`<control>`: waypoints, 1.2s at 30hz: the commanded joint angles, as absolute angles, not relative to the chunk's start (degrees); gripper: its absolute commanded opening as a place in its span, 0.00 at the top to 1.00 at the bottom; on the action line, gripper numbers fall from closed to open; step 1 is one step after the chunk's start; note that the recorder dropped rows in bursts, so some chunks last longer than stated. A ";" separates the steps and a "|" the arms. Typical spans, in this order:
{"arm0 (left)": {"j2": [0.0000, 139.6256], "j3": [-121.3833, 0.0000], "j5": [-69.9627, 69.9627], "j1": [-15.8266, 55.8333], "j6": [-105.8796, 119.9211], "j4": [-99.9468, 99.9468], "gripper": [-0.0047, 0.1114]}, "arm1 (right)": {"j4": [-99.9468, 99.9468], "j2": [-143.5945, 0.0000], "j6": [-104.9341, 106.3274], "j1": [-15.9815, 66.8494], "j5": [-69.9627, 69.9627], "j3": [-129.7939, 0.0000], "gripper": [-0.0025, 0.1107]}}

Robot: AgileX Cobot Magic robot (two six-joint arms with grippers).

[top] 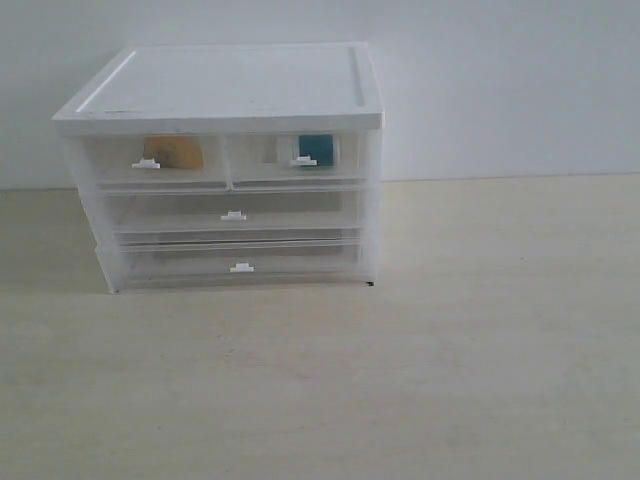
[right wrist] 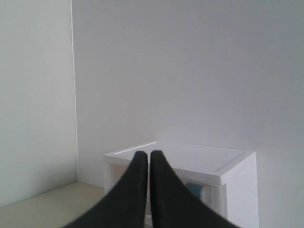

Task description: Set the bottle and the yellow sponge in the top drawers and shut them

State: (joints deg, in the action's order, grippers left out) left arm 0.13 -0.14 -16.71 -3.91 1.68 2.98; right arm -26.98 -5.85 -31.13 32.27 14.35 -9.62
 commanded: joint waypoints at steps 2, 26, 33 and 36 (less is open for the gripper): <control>0.00 0.00 -16.72 -4.11 1.95 2.40 0.93 | -22.93 -5.51 -30.50 29.28 14.29 -9.18 0.98; 0.00 0.00 -16.72 -4.11 1.95 2.40 0.93 | -8.84 0.00 -8.46 4.62 -5.27 0.00 0.98; 0.00 0.00 -16.72 -4.11 1.95 2.40 0.93 | -6.75 0.00 -8.21 4.62 -17.75 0.00 0.98; 0.00 0.00 -16.72 -4.11 1.95 2.40 0.93 | -6.77 0.00 -7.98 4.62 -18.29 0.00 0.98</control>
State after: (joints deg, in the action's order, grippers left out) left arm 0.13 -0.14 -16.71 -3.91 1.68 2.98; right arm -7.10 -0.26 -8.62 4.91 -17.58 0.03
